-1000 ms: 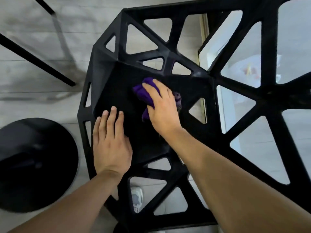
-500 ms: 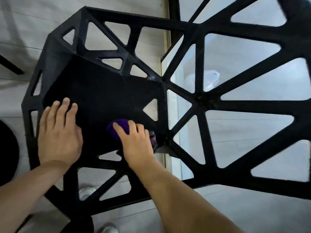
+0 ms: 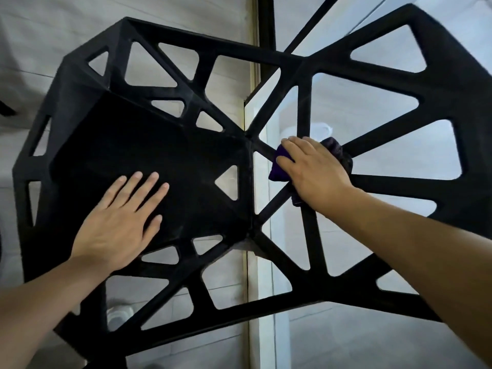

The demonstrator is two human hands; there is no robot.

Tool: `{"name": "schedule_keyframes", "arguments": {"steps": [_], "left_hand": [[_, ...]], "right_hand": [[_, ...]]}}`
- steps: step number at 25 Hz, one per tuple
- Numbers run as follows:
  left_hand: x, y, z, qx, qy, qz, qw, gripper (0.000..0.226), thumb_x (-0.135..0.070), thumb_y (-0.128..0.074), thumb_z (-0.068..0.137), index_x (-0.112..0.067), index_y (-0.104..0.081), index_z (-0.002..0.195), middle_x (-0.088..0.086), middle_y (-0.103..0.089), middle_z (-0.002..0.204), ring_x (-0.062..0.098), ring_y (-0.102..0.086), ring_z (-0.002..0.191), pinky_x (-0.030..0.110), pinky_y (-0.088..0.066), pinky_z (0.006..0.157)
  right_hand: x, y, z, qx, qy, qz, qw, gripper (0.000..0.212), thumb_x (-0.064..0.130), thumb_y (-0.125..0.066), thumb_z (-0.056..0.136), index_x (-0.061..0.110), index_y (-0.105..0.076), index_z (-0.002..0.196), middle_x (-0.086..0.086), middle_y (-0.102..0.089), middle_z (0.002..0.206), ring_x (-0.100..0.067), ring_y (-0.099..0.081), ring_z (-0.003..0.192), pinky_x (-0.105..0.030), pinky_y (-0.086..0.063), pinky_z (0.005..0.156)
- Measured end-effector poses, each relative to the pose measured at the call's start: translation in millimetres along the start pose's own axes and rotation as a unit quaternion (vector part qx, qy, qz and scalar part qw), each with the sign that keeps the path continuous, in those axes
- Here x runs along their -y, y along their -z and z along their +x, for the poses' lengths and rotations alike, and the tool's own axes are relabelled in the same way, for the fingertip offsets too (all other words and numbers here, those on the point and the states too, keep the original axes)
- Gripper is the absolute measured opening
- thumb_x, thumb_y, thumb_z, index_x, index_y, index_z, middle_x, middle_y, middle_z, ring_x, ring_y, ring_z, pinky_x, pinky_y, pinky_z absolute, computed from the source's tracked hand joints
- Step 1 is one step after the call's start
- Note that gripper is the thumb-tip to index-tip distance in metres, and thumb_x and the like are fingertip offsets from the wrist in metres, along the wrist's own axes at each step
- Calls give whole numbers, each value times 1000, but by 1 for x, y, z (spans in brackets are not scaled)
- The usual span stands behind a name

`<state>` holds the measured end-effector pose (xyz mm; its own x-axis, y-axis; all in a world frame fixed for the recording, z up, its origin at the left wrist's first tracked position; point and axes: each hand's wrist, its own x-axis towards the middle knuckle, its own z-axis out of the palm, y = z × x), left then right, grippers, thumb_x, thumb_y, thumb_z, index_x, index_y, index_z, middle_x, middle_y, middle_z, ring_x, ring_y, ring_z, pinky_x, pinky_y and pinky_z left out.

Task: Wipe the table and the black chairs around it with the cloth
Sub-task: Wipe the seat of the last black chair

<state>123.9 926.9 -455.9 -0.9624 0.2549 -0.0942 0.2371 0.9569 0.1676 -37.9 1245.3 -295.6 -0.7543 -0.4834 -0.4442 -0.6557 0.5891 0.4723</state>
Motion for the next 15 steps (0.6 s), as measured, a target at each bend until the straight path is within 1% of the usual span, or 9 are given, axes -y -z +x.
{"name": "schedule_keyframes", "arguments": {"steps": [2, 3, 5, 6, 8, 10, 11, 13, 15], "left_hand": [[1, 1, 1, 3, 8, 1, 1000, 64, -46, -24, 102, -18, -26, 159, 10, -23, 167, 31, -19, 155, 51, -18, 126], [0, 1, 2, 6, 12, 2, 1000, 64, -46, -24, 102, -19, -26, 160, 9, -22, 167, 30, -19, 155, 50, -17, 126], [0, 1, 3, 13, 14, -2, 1000, 63, -46, -26, 102, -20, -25, 160, 8, -22, 167, 30, -18, 156, 50, -16, 126], [0, 3, 2, 17, 15, -6, 1000, 63, -46, -26, 103, -21, -25, 160, 8, -21, 167, 30, -17, 156, 49, -16, 127], [0, 7, 1, 26, 12, -12, 1000, 63, -46, -25, 103, -20, -25, 160, 8, -21, 168, 30, -15, 156, 49, -15, 127], [2, 9, 2, 28, 13, -13, 999, 63, -46, -24, 103, -20, -25, 160, 9, -21, 167, 31, -15, 156, 50, -16, 127], [2, 8, 2, 27, 14, -12, 999, 63, -46, -23, 103, -19, -26, 160, 9, -21, 167, 31, -16, 156, 50, -16, 126], [1, 5, 3, 23, 15, -10, 1000, 63, -45, -23, 103, -19, -26, 160, 10, -21, 167, 32, -16, 156, 51, -17, 126], [1, 4, 2, 21, 10, -13, 1000, 62, -45, -24, 103, -19, -25, 160, 10, -21, 167, 32, -16, 156, 52, -18, 126]], "right_hand": [[12, 2, 18, 15, -6, 9, 1000, 47, 24, -61, 91, 17, -51, 136, -11, -37, 150, -30, -28, 144, -42, -16, 123], [15, 1, 16, 18, -16, 16, 1000, 49, 25, -65, 88, 16, -52, 134, -11, -38, 148, -30, -30, 142, -42, -17, 123], [16, 6, -16, 25, -62, 44, 997, 59, 28, -82, 74, 13, -60, 126, -13, -44, 145, -34, -36, 140, -43, -22, 122], [14, 8, -37, 17, -87, 66, 994, 64, 26, -89, 64, 10, -64, 121, -16, -49, 143, -36, -41, 137, -45, -27, 120], [13, 13, -67, -6, -119, 74, 990, 66, 14, -92, 56, 6, -67, 117, -21, -54, 137, -40, -49, 129, -49, -34, 116], [13, 15, -62, -18, -113, 42, 993, 68, 9, -90, 57, 5, -65, 120, -22, -53, 138, -40, -48, 130, -48, -32, 117], [14, 14, -53, -7, -108, 29, 994, 72, 12, -89, 59, 5, -62, 125, -22, -49, 142, -39, -44, 133, -47, -27, 119], [19, 11, -28, 28, -116, 38, 992, 83, 16, -90, 59, 7, -54, 134, -20, -42, 147, -37, -36, 138, -45, -20, 121], [24, 8, 2, 4, -116, 48, 992, 89, 14, -90, 58, 7, -51, 137, -20, -41, 146, -38, -37, 136, -46, -24, 119]]}}
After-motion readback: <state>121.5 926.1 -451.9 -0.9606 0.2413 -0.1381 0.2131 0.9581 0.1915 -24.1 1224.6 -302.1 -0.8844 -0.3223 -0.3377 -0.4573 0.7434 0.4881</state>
